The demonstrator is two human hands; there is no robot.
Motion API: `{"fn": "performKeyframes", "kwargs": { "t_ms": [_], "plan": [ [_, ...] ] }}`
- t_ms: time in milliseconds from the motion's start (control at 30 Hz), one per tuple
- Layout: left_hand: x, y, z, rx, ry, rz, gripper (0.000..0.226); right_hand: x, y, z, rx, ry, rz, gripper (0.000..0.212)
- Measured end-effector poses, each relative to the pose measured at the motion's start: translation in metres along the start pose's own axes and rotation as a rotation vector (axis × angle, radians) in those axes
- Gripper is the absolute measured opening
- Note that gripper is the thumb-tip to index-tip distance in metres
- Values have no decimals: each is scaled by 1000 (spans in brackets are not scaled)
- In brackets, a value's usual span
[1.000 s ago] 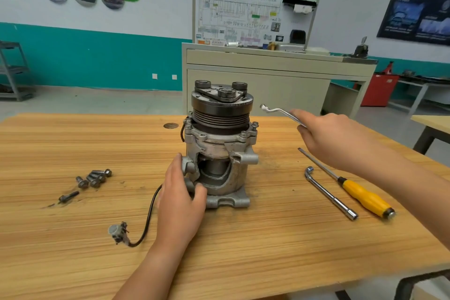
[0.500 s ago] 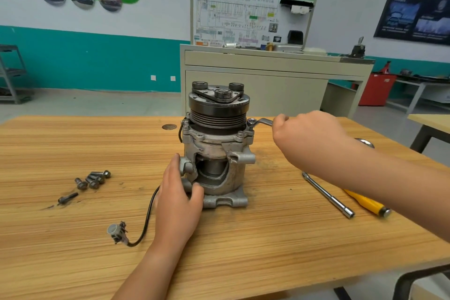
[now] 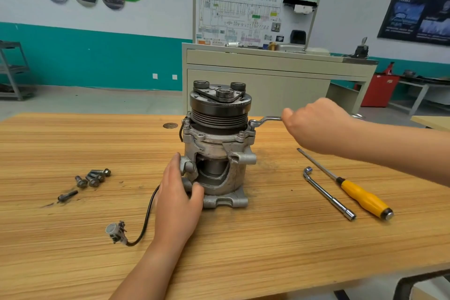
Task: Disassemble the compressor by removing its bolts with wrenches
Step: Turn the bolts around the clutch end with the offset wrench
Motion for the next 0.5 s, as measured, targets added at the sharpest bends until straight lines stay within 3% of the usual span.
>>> {"fn": "performKeyframes", "kwargs": {
  "t_ms": [100,200,267,400,500],
  "plan": [
    [0,1,0,-4,-2,-7,69,-33,-14,-6,-149,2,-128,8],
    [0,1,1,-9,-1,-11,69,-61,-25,1,-323,2,-347,25],
    [1,2,1,-12,-7,-4,69,-67,-26,11,-507,-44,-476,24],
    [1,3,2,-8,-14,4,68,-58,-30,19,-729,-169,-573,20],
    [0,2,1,-9,-17,-3,69,-30,-31,-3,-874,-333,-543,20]
  ]
}}
Point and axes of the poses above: each hand's wrist, its own x-axis away from the middle knuckle, its own y-axis out of the back of the hand, z = x × y, the point moved 6 cm from there along -x, towards the middle knuckle, and after that the axes turned 4 degrees about x, right-handed, at the moved point
